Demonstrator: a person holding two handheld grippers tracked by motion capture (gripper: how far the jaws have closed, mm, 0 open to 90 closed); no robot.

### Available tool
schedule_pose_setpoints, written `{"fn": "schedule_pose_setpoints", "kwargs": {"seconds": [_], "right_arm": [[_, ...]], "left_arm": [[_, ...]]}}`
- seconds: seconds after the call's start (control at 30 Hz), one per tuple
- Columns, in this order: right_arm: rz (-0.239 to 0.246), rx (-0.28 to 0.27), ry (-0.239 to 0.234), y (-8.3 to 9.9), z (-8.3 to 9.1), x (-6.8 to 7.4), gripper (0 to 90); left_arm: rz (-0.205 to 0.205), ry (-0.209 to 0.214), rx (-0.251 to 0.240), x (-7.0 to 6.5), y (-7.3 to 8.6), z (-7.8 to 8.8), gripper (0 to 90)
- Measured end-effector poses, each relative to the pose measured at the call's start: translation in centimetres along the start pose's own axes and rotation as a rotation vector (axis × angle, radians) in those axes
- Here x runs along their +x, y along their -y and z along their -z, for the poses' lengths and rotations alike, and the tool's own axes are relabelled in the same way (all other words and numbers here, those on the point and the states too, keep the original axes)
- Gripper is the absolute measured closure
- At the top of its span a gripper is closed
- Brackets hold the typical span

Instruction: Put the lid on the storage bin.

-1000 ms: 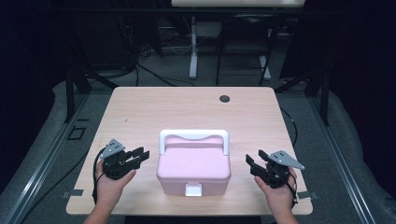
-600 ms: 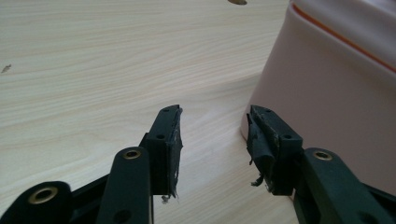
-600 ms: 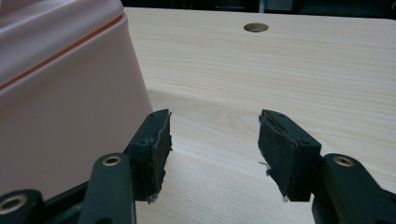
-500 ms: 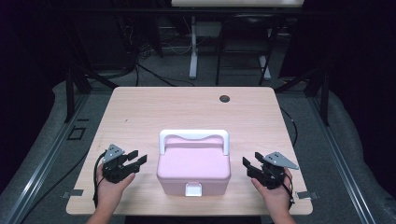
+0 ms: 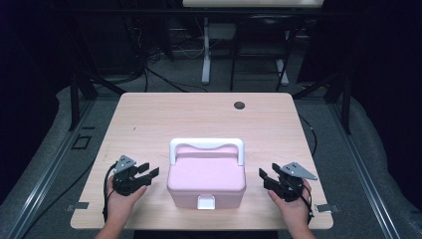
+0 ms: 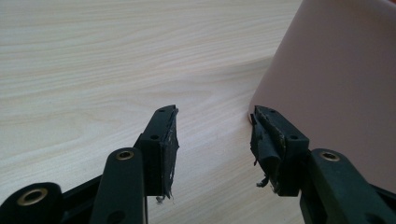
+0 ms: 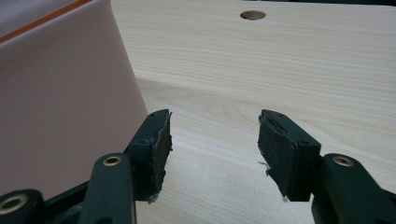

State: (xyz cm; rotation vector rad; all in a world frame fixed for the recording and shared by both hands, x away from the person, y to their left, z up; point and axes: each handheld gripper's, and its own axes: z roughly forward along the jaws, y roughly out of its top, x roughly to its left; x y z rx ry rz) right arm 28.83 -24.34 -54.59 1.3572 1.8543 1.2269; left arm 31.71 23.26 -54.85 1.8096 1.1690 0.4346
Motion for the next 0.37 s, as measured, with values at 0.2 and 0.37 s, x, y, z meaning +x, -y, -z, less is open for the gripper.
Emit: {"fn": "schedule_pose_setpoints", "kwargs": {"seconds": [0.2, 0.37], "right_arm": [[-0.023, 0.002, 0.0, 0.14, 0.01, -0.14, 43.2], [-0.019, -0.001, 0.003, 0.22, 0.06, -0.22, 43.2]], "left_arm": [[0.001, -0.004, -0.007, 0.01, -0.12, 0.12, 49.4], [0.007, -0.004, -0.009, 0.19, -0.25, 0.07, 48.2]]}}
